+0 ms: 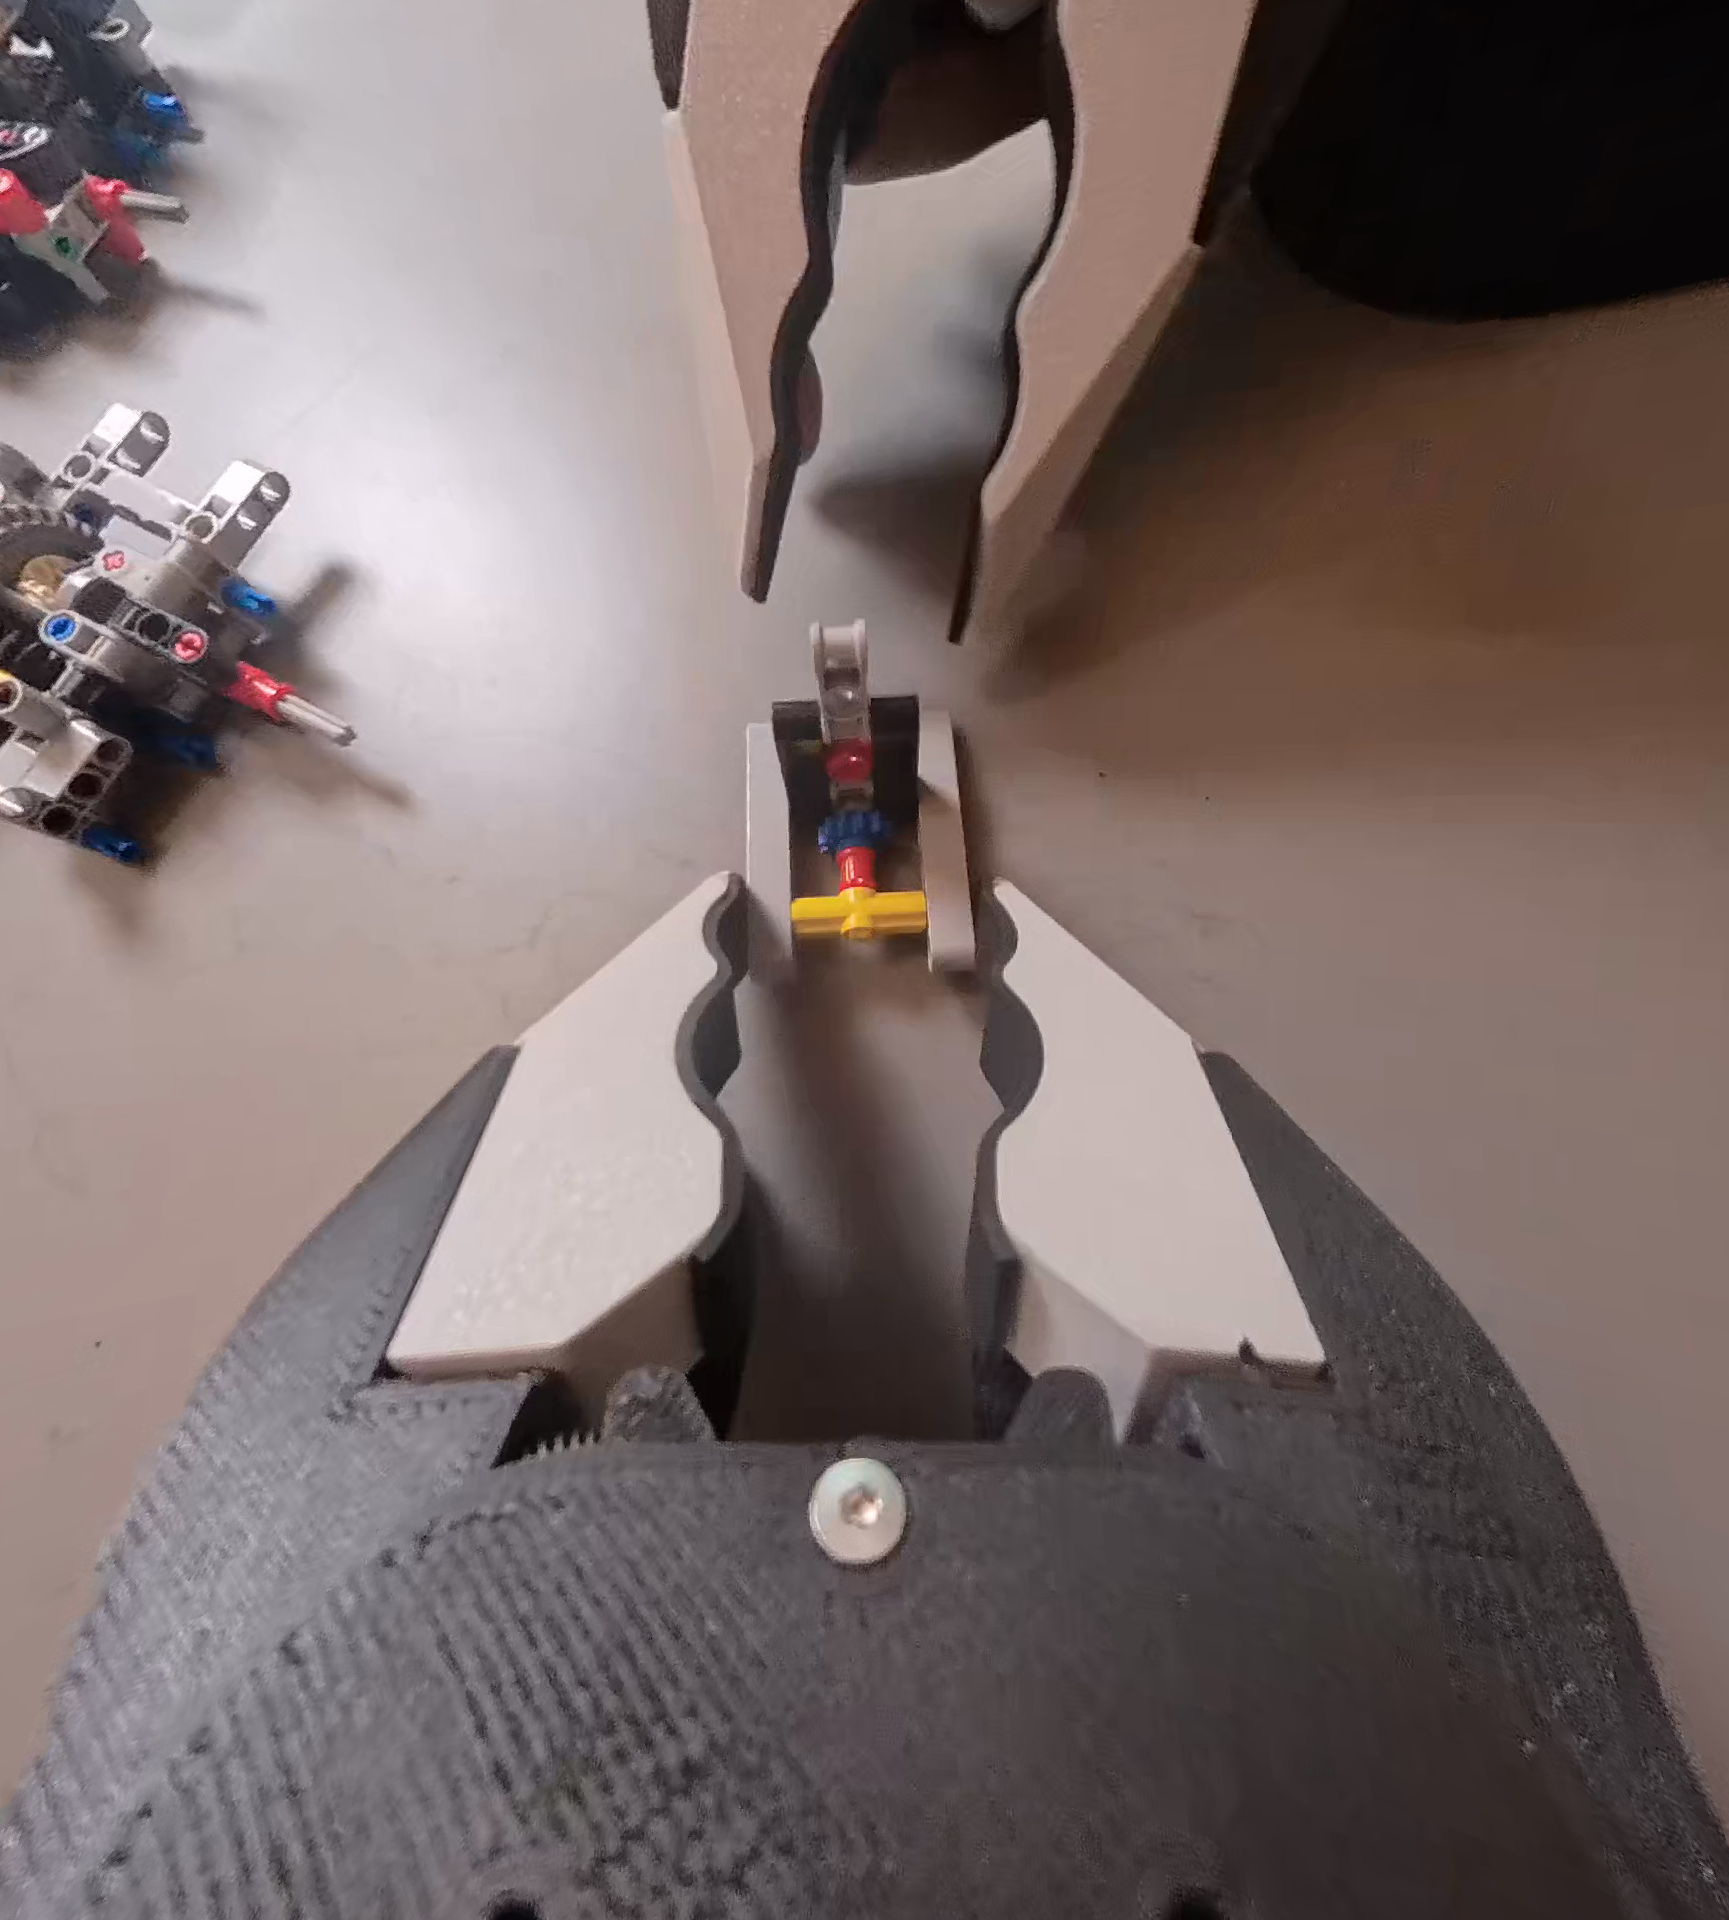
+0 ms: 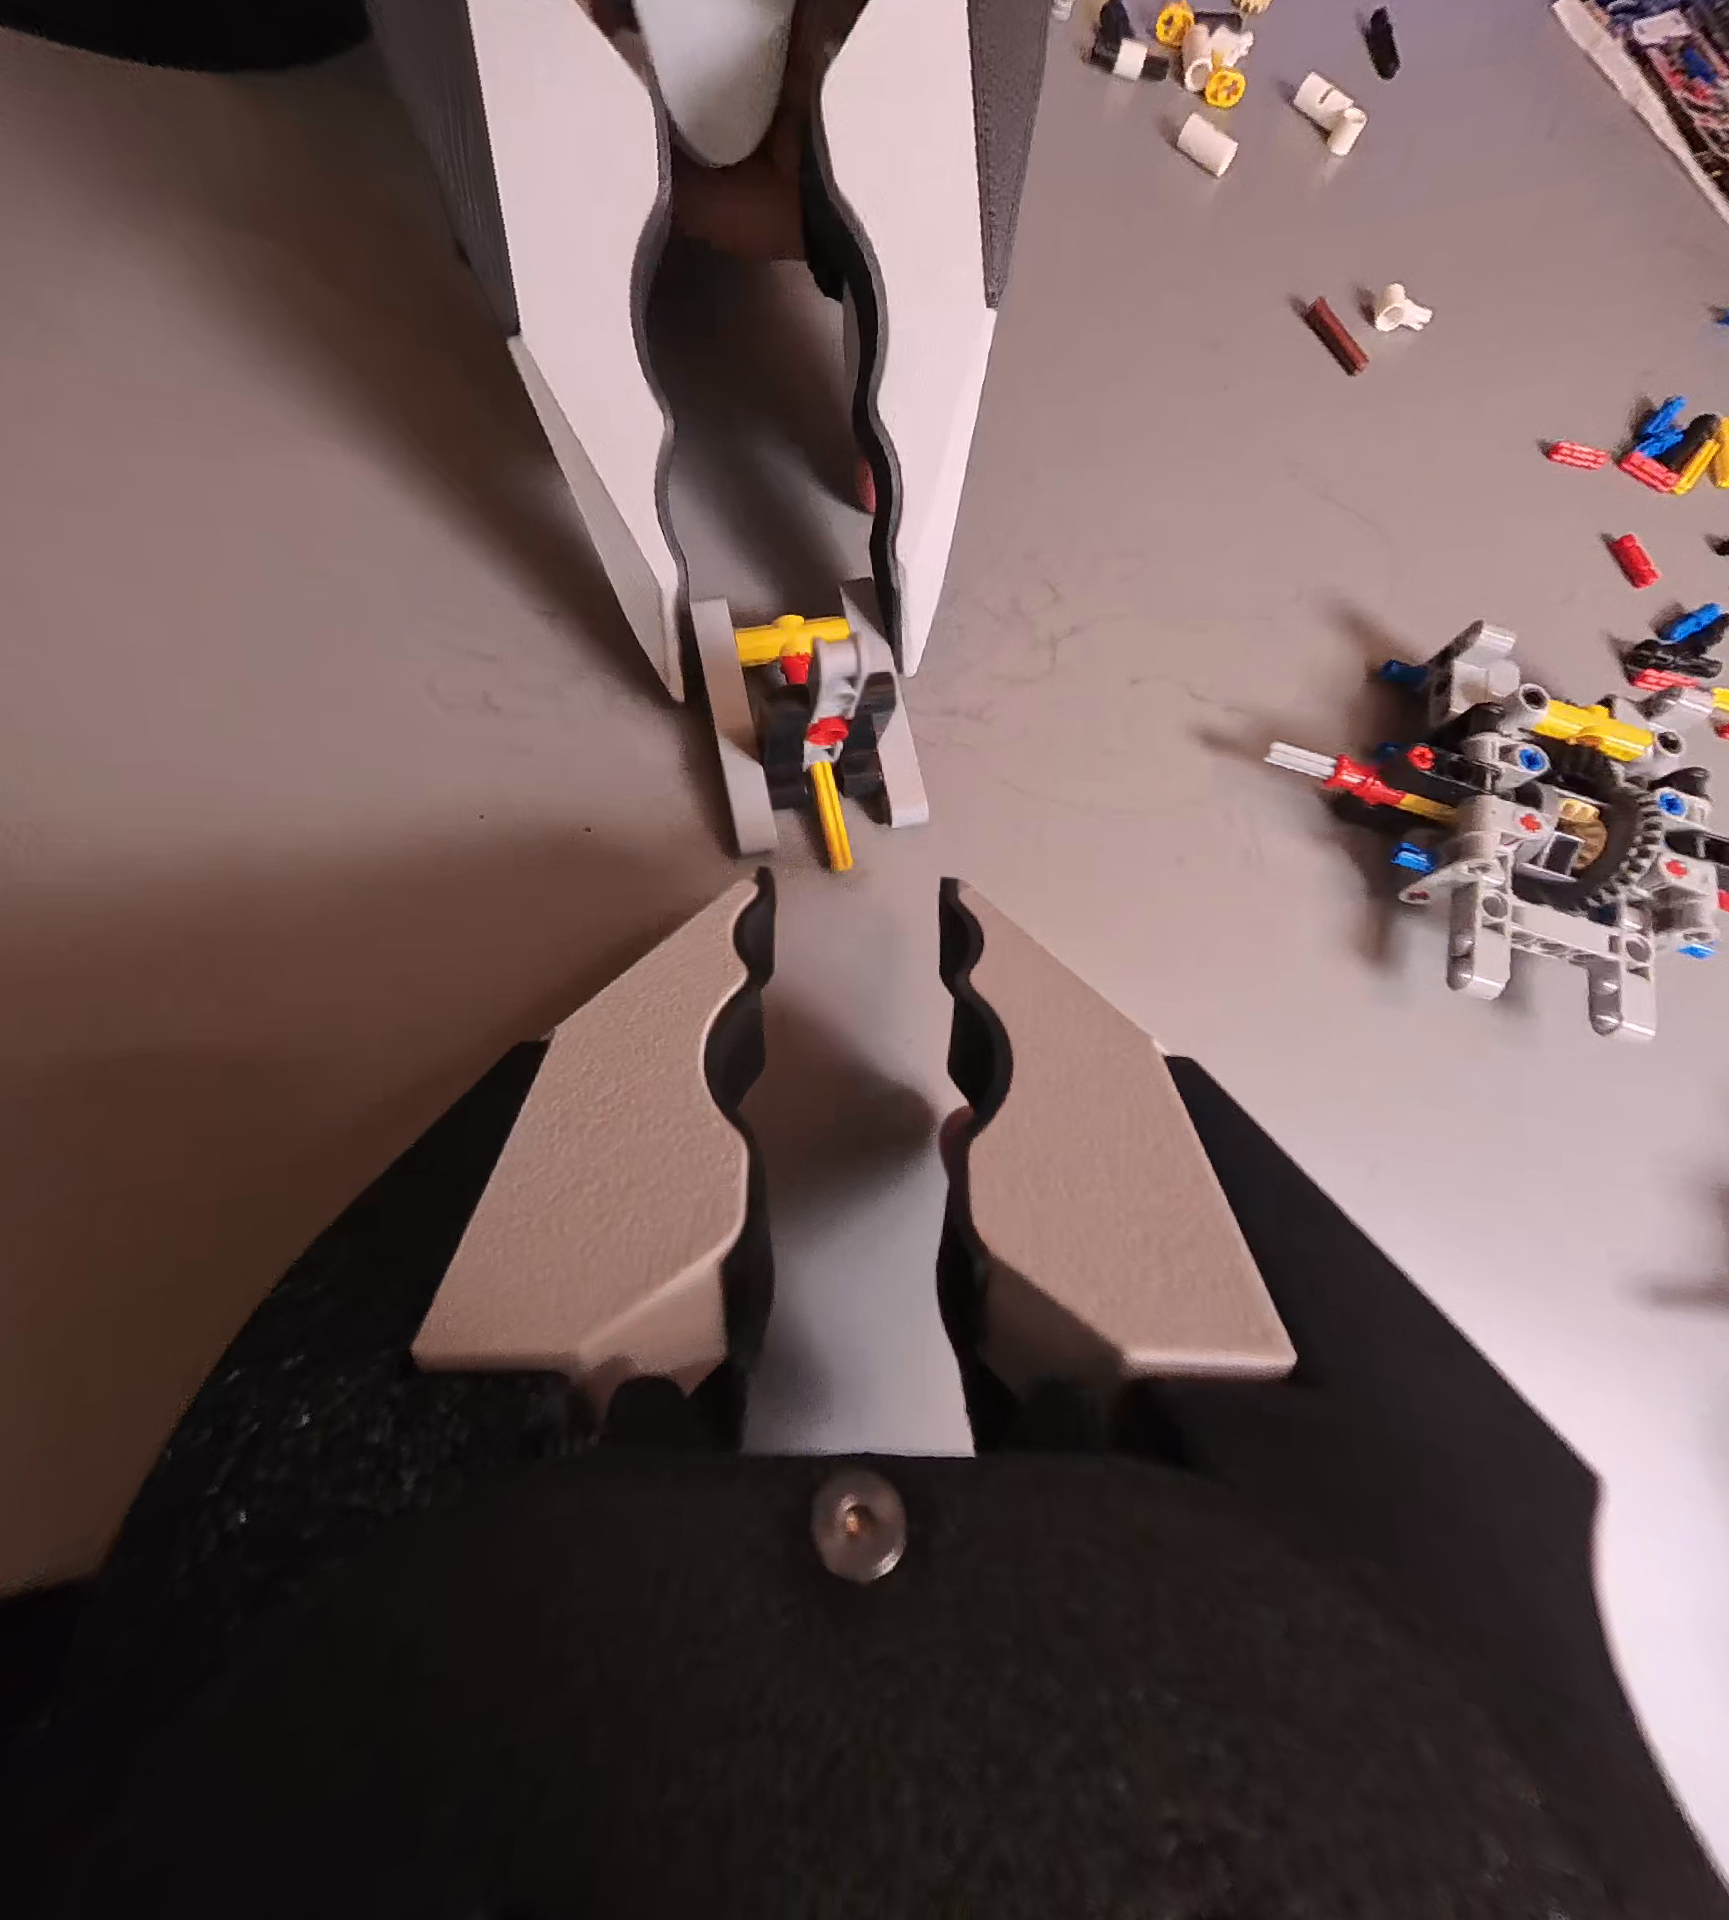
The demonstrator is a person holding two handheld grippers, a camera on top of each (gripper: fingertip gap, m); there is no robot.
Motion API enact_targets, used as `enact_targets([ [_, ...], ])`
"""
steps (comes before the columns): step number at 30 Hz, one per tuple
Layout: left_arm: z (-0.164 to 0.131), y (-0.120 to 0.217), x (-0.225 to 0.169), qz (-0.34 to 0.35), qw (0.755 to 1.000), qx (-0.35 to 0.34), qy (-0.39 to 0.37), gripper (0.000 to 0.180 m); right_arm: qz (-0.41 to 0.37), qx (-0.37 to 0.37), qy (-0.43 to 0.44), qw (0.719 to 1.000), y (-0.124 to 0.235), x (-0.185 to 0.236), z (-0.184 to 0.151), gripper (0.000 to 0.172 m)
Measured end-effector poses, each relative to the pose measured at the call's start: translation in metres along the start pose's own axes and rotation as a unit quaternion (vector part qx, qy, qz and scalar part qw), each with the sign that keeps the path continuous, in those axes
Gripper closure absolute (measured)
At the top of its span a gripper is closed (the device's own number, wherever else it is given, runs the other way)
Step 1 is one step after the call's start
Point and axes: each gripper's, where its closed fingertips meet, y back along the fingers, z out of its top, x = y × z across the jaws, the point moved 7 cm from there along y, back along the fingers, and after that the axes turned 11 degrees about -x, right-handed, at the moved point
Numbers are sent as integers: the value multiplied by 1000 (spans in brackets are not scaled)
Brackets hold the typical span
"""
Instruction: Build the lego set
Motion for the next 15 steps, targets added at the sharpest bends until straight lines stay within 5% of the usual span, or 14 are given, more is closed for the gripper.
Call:
enact_targets([
  [9, 3, 10, -2, -28, 997, -61, -26, 138, 25, -15, 63, 998, -17, 11, 4, 162],
  [15, -4, 8, -6, -26, 998, -27, -47, 138, 20, 20, 118, 993, -26, 17, 6, 169],
])
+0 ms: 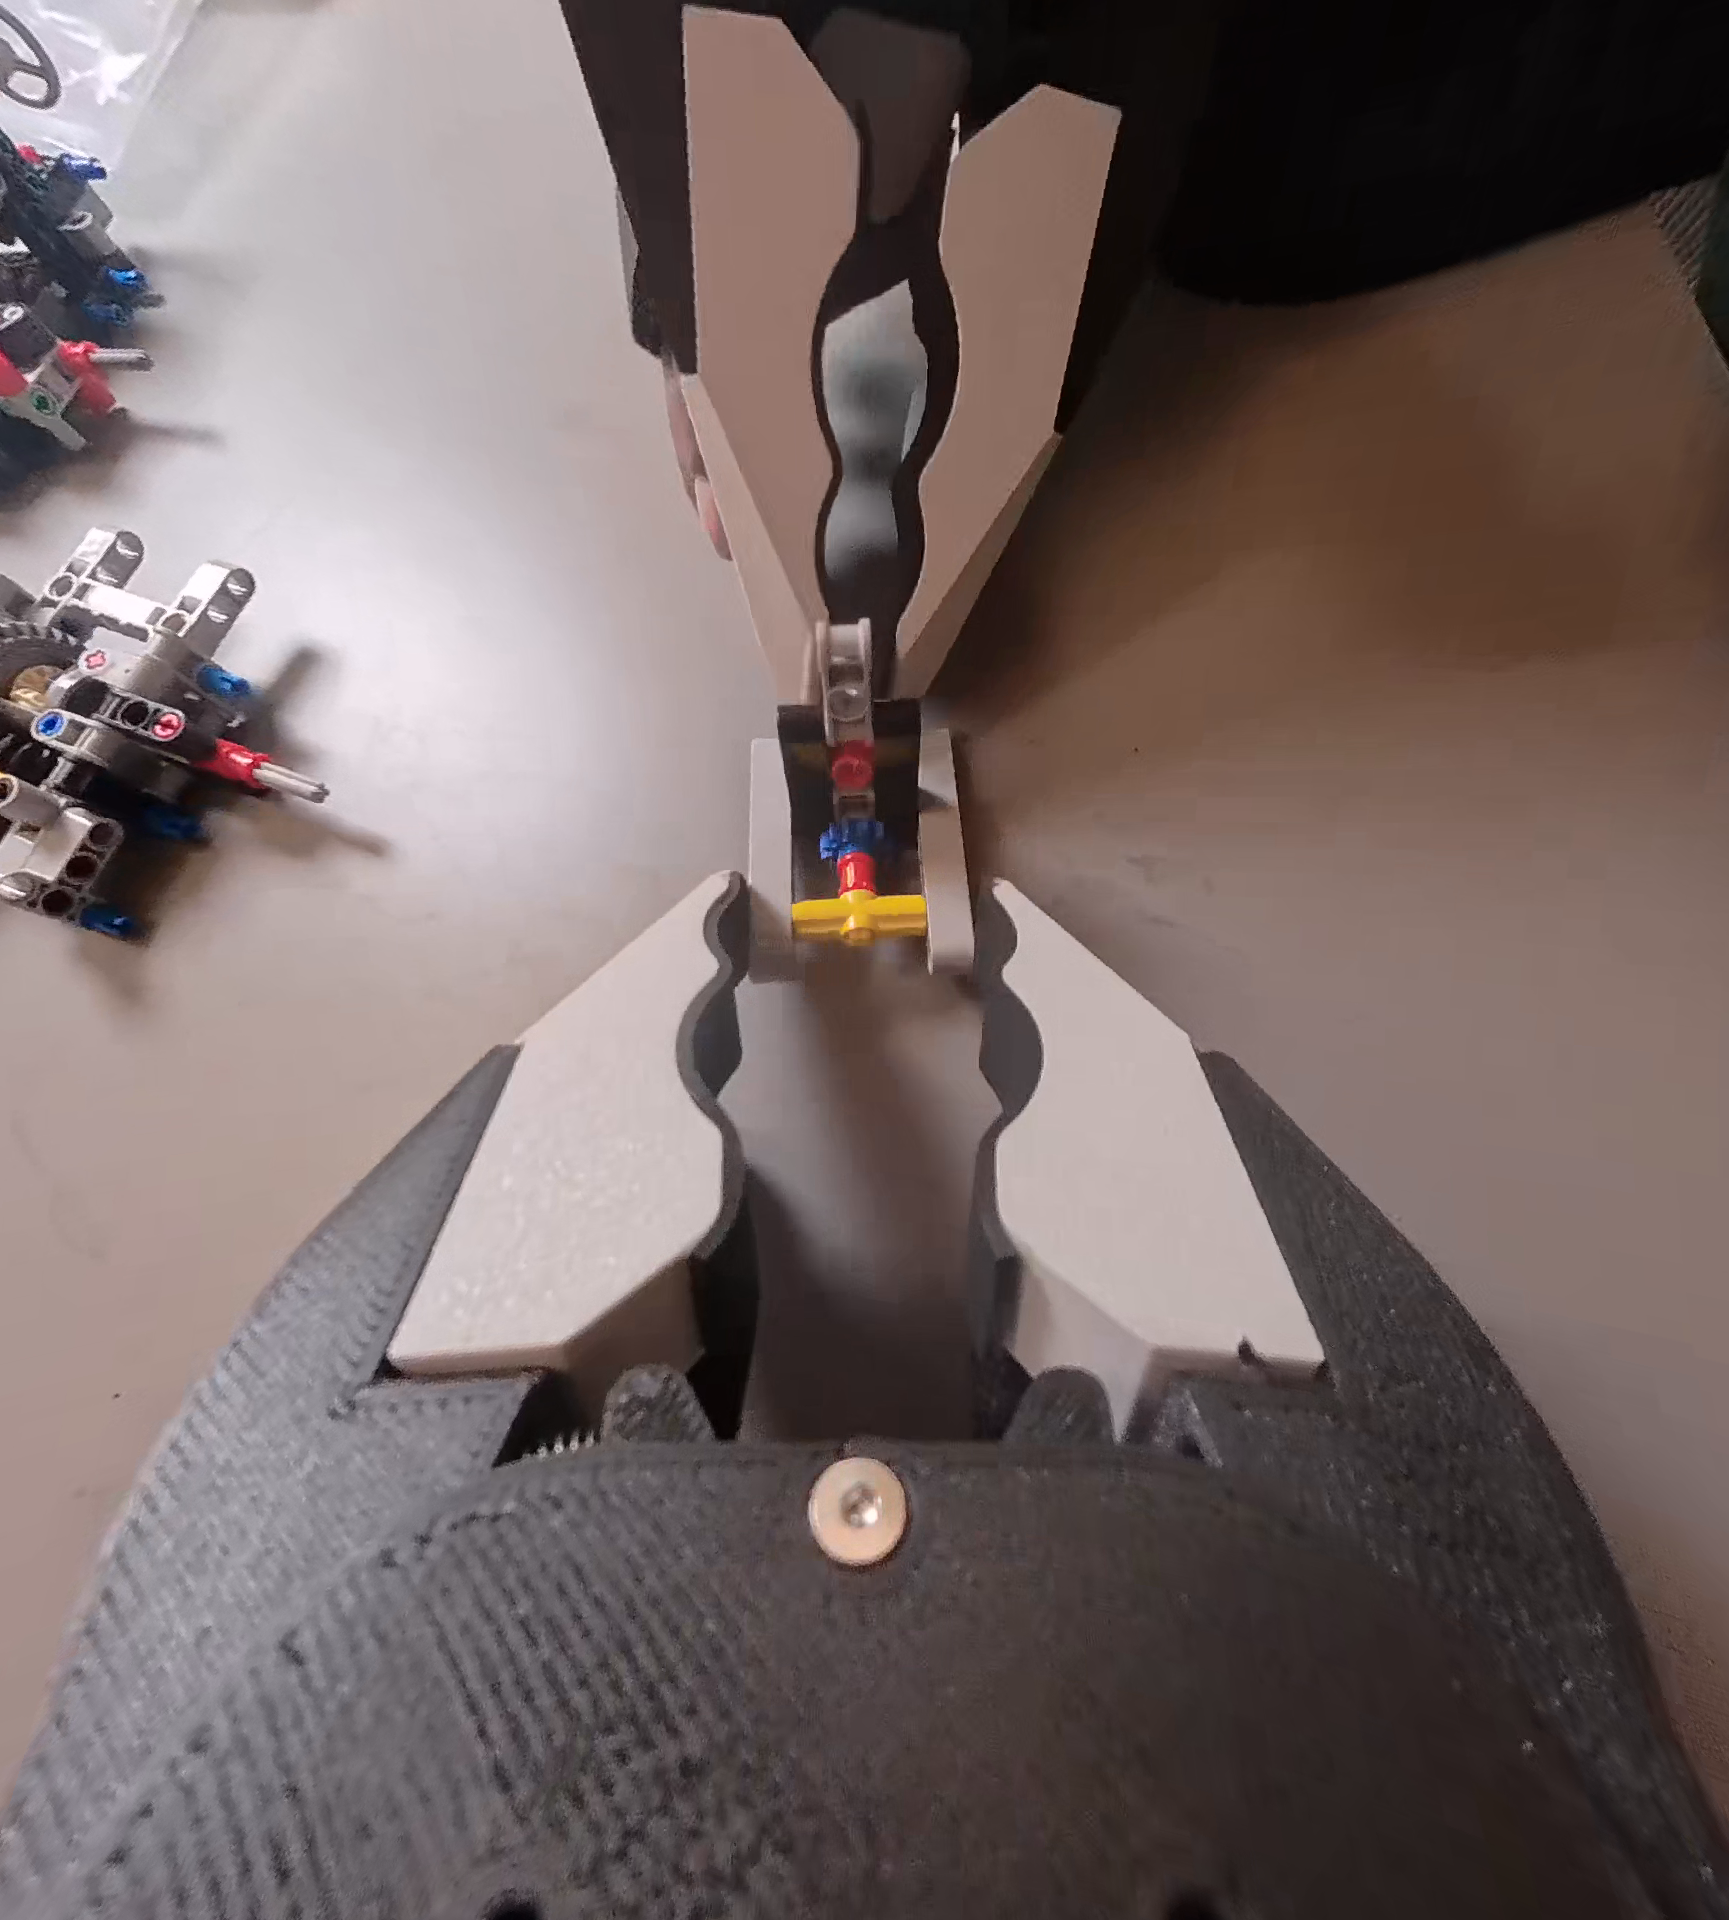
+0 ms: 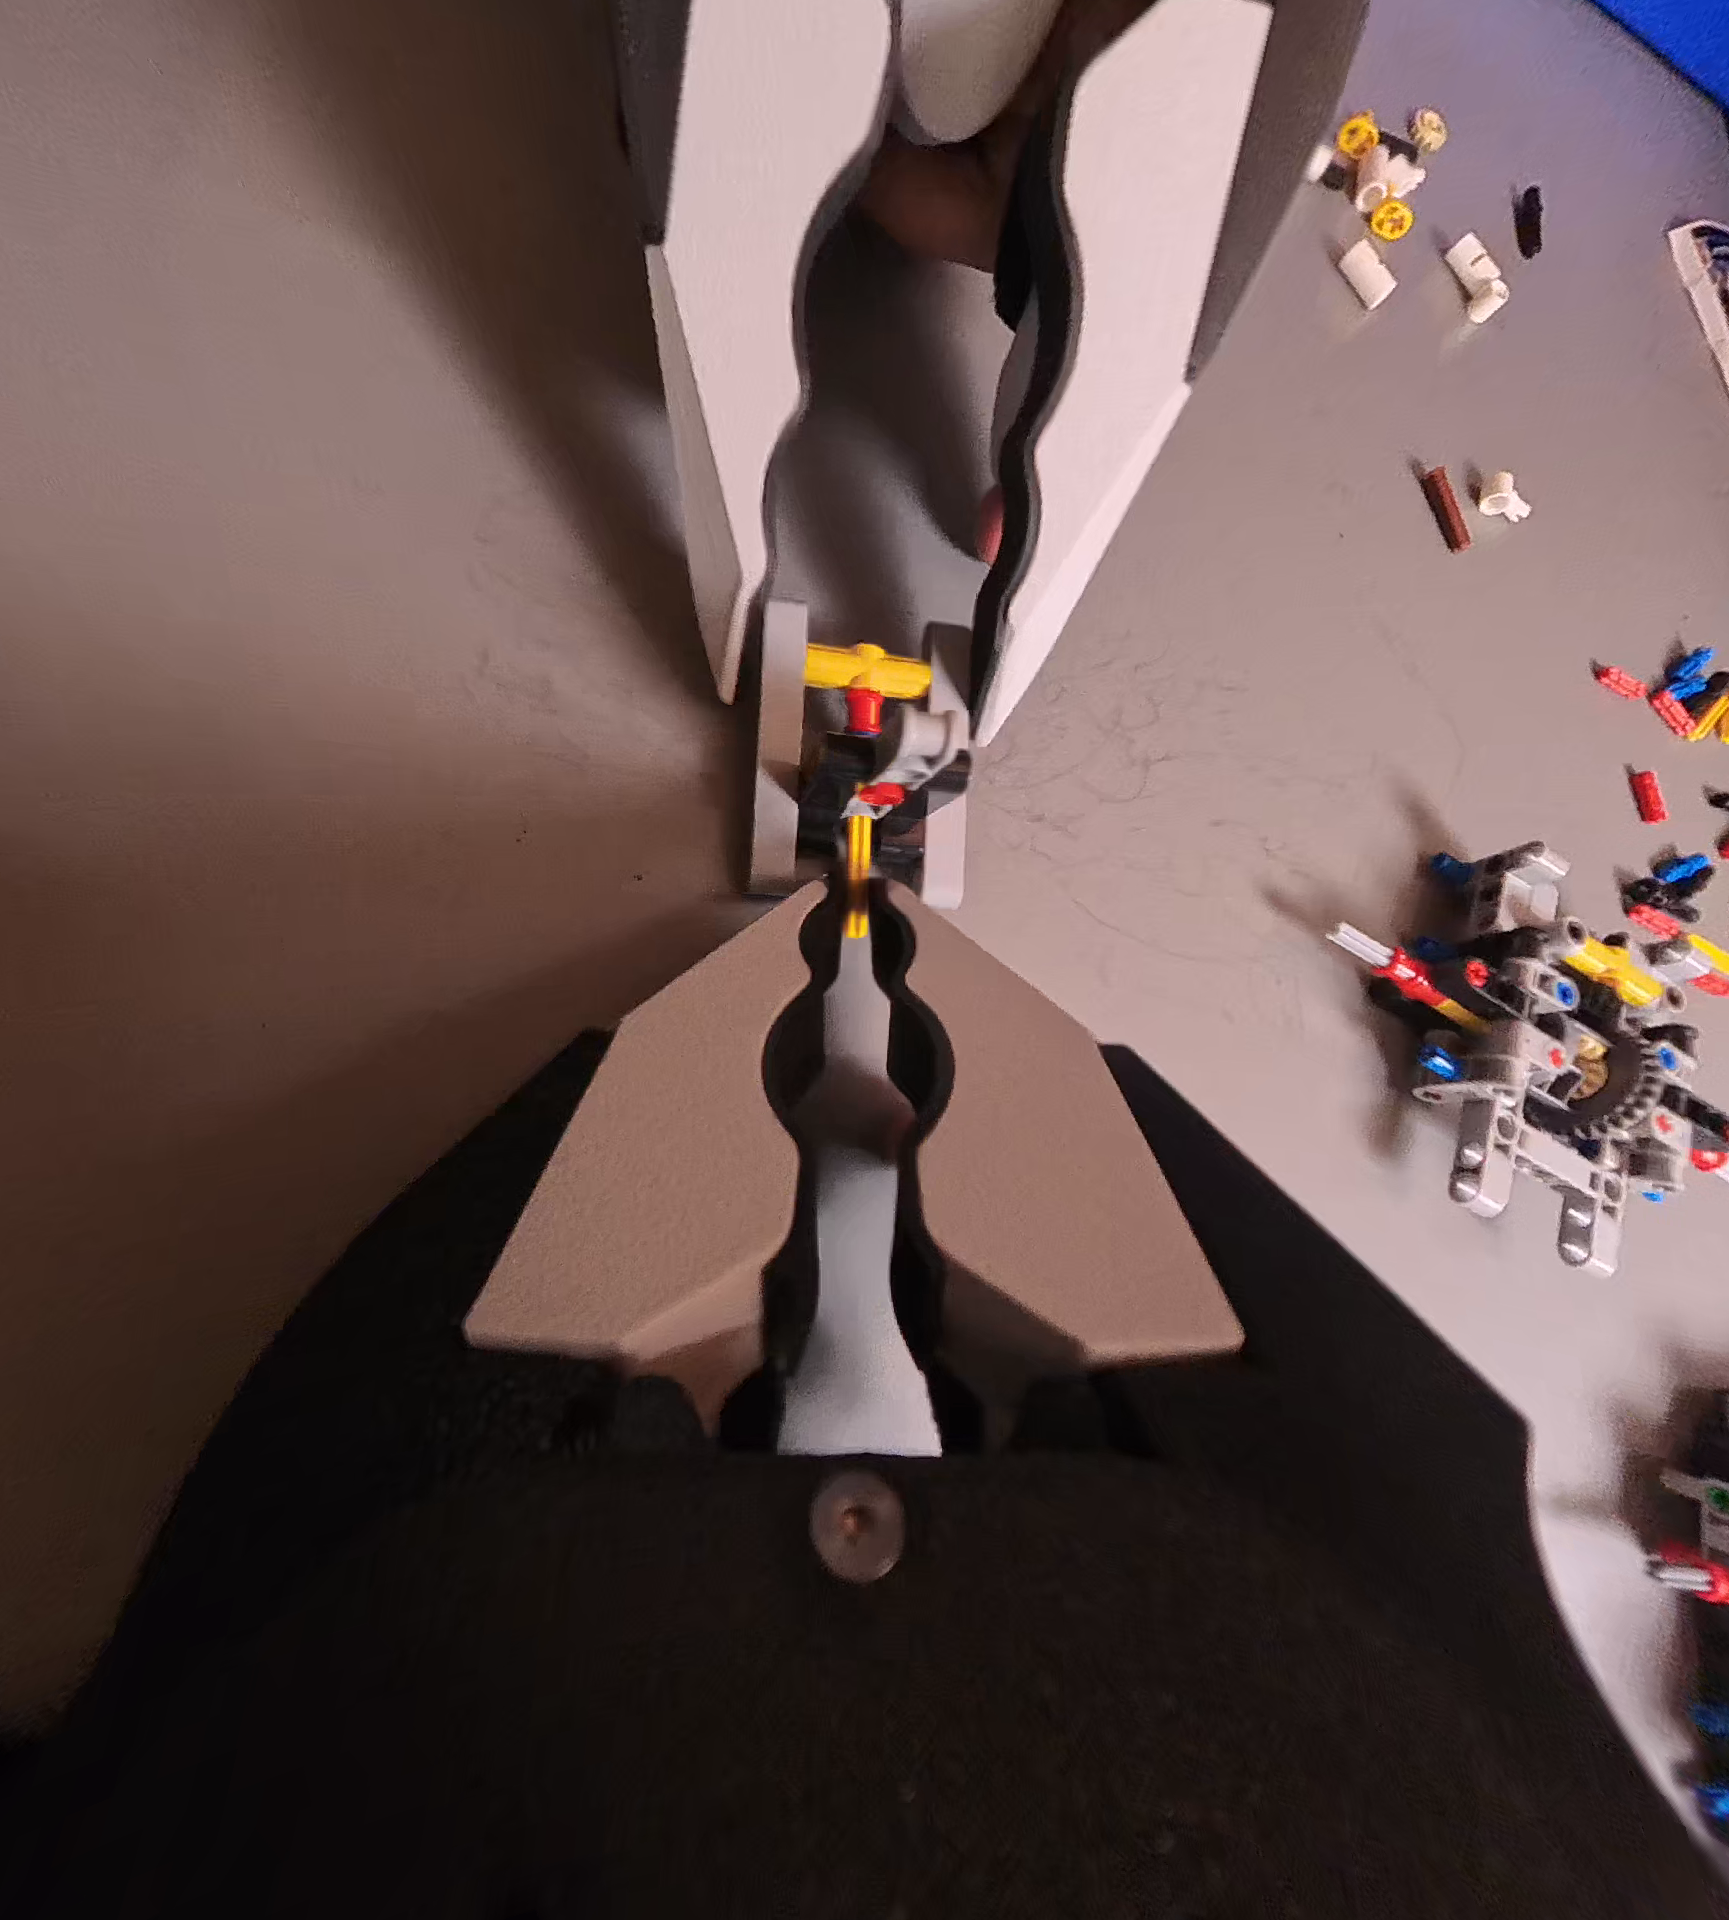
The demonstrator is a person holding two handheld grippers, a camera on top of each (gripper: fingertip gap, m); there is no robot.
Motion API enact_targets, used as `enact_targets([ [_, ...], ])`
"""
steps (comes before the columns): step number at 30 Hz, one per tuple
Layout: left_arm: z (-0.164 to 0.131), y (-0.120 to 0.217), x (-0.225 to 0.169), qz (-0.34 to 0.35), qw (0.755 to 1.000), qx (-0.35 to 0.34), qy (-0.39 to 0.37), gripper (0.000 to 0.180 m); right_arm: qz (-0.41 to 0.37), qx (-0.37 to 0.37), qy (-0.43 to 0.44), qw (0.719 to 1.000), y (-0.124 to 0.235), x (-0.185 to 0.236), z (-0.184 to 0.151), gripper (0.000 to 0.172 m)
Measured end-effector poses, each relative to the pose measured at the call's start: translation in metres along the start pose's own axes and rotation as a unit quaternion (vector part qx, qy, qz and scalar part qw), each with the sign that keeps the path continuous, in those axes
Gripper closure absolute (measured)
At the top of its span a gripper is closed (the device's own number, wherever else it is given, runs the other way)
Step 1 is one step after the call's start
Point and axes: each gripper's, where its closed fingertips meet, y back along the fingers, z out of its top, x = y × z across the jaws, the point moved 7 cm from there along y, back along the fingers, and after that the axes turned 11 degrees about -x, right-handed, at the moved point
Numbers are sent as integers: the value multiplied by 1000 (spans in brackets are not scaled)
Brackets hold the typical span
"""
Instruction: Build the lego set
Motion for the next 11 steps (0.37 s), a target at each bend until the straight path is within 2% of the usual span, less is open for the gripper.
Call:
enact_targets([
  [2, -1, 0, 1, 2, 1000, 4, 4, 138, 3, 18, 8, 1000, -2, -1, 2, 169],
  [8, -2, -1, 5, 13, 999, 11, 42, 130, 46, 35, -62, 996, -5, -10, 4, 169],
  [11, -2, -2, 6, 2, 998, 15, 65, 136, 71, 43, -73, 994, -7, -13, 5, 169],
])
